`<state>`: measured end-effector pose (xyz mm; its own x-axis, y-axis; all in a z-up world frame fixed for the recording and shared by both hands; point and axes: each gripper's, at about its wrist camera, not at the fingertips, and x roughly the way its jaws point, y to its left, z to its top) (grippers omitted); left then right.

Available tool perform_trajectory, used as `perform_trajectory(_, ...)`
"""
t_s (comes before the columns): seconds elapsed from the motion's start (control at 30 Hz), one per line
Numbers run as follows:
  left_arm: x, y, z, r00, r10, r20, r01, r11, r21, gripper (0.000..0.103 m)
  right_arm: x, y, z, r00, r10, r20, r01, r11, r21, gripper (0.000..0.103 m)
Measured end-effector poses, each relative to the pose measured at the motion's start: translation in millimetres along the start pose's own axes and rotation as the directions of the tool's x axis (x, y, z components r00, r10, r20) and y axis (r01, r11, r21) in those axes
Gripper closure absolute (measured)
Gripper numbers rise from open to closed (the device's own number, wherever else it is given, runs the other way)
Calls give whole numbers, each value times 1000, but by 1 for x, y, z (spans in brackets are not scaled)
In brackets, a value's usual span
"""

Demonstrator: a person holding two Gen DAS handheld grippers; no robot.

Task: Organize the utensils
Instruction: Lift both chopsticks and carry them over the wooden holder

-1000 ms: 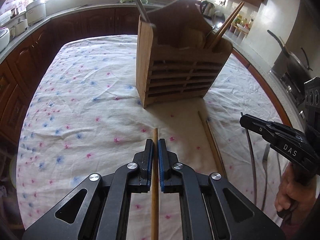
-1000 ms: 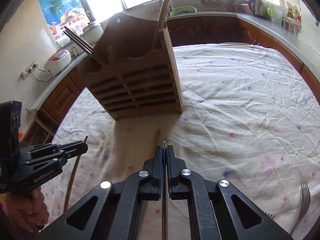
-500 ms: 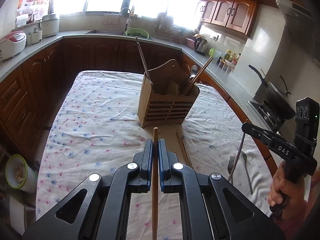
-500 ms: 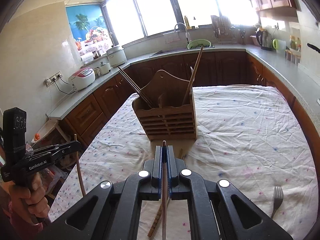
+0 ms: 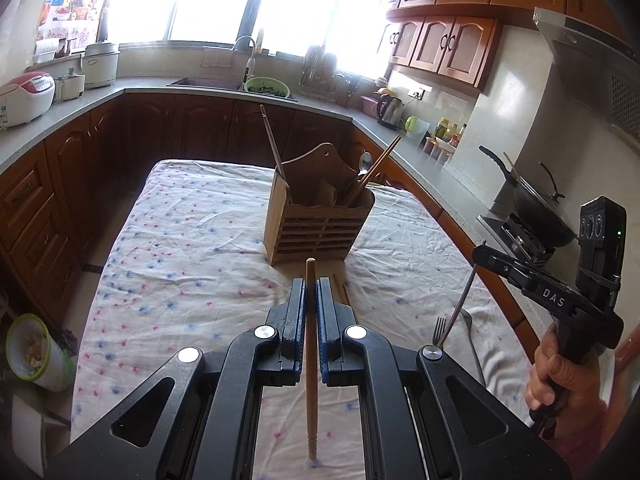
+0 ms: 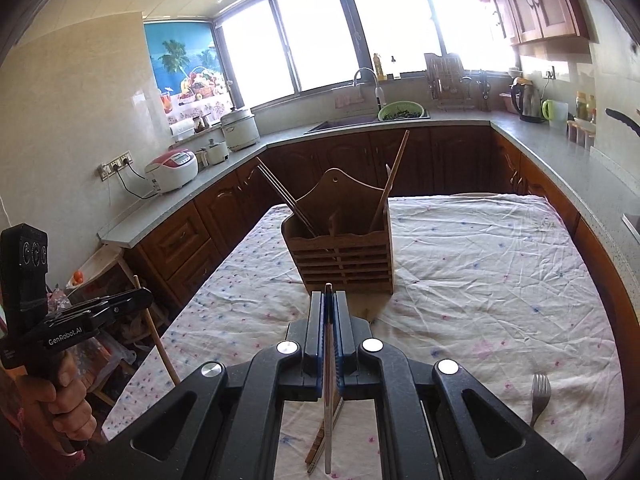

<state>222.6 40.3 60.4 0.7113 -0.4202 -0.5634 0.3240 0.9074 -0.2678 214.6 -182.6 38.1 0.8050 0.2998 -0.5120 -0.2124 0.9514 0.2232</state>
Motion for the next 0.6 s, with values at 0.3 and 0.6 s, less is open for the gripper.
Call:
perform_trajectory(0.3, -2, -1, 7, 1000, -7, 26, 7, 1000, -17, 99, -7, -2, 8, 999, -11, 44, 11, 1000, 0, 99)
perform_trajectory(0.6, -3, -1, 26, 997, -32, 66, 35, 999, -33, 99, -10, -5, 22, 995, -2, 98, 1, 1000, 16, 99)
